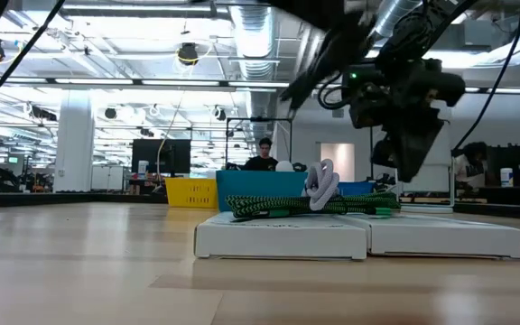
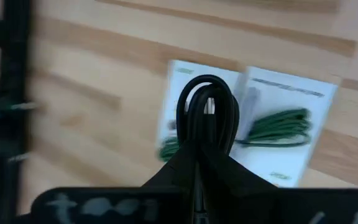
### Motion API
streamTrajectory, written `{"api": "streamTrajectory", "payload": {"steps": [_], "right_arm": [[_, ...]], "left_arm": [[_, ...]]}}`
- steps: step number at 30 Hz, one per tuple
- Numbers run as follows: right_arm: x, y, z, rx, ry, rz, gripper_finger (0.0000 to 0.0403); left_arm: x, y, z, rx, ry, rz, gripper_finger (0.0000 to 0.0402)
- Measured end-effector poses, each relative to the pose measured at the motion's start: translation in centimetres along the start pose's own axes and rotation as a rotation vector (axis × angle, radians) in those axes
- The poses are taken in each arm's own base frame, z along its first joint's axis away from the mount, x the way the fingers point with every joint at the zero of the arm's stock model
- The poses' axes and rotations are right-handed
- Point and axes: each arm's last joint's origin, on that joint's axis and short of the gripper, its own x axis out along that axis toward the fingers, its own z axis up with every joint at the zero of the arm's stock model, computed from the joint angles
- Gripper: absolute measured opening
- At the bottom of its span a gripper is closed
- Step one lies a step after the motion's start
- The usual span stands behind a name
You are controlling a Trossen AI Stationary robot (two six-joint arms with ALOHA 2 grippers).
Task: Pick and place items into bin
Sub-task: Put the black charger cable into the blue basket
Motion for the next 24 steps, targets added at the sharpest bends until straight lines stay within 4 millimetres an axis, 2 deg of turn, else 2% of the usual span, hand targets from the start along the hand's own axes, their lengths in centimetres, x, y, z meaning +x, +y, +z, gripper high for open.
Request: {"api": "streamTrajectory", "payload": {"steps": [9,13,19,24], "right_arm": [[-0.8,-1.6,0.3,0.105,-0.093,-0.031,0.0077],[-1.4,-2.6,0.4,0.142,-0.147,-0.05,0.0077],[-2.3,-3.9,0.2,0.18,-0.196,-0.073,0.0077],[-3.8,-3.8,0.1,0.164,-0.273,-0.103,0.0077]], "left_arm": [[-7.7,3.0,-2.9,-0.185,-0.055,0.249,0.0],[-10.5,3.7,-4.7,-0.257,-0.09,0.346,0.0],[-12.7,4.5,-8.5,-0.336,-0.182,0.45,0.0],[-13.8,4.5,-12.5,-0.379,-0.226,0.578,0.0]]}}
